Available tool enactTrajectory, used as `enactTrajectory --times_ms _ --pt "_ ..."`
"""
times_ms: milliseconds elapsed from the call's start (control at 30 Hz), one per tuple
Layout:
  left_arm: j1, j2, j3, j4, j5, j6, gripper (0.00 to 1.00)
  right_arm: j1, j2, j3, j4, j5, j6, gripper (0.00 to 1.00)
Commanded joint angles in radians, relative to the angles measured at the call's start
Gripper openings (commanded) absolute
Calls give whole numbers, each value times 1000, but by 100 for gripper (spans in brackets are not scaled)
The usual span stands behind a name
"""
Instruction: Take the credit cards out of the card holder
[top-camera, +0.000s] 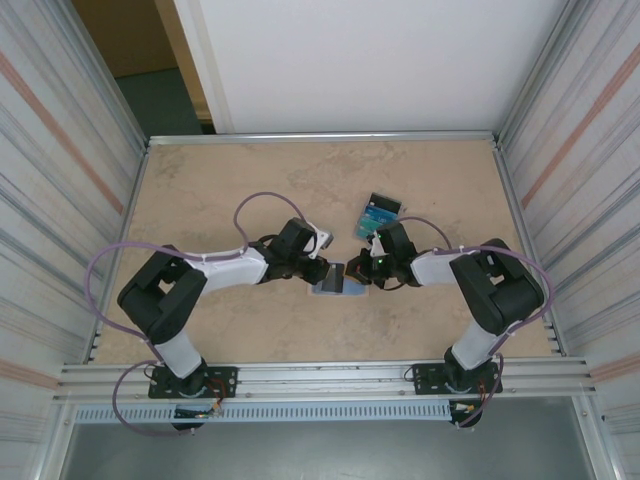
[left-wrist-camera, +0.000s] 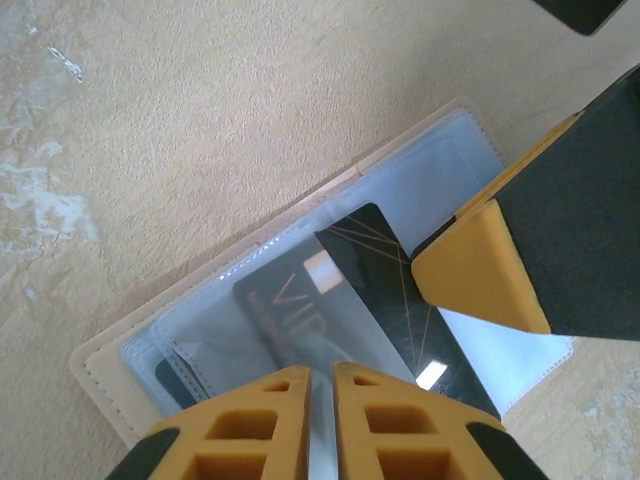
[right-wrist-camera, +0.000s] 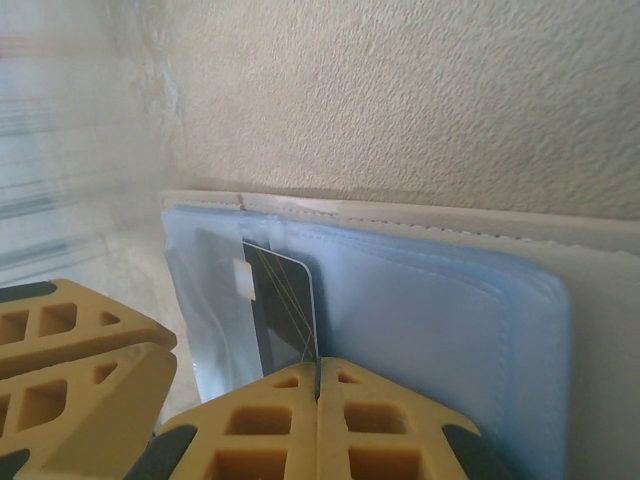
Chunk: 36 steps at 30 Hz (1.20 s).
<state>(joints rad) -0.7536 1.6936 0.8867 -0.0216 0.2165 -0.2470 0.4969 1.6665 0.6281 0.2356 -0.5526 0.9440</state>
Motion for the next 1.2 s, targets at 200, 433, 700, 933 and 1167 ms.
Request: enactTrajectory --times_ms 200,433,700,933,1167 --pt "-15 -8 36 -39 9 89 10 0 -54 34 -105 64 -52 0" --pt "-42 46 86 -78 -10 140 7 0 -72 51 -146 82 -70 0" --pt "-60 86 113 -130 -72 158 1 0 -91 44 -160 99 -71 0" --pt "-61 109 115 -152 -75 157 0 -4 -105 13 -111 86 -44 4" --pt "-61 125 100 -152 -62 137 0 -21 -53 -63 126 -9 61 20"
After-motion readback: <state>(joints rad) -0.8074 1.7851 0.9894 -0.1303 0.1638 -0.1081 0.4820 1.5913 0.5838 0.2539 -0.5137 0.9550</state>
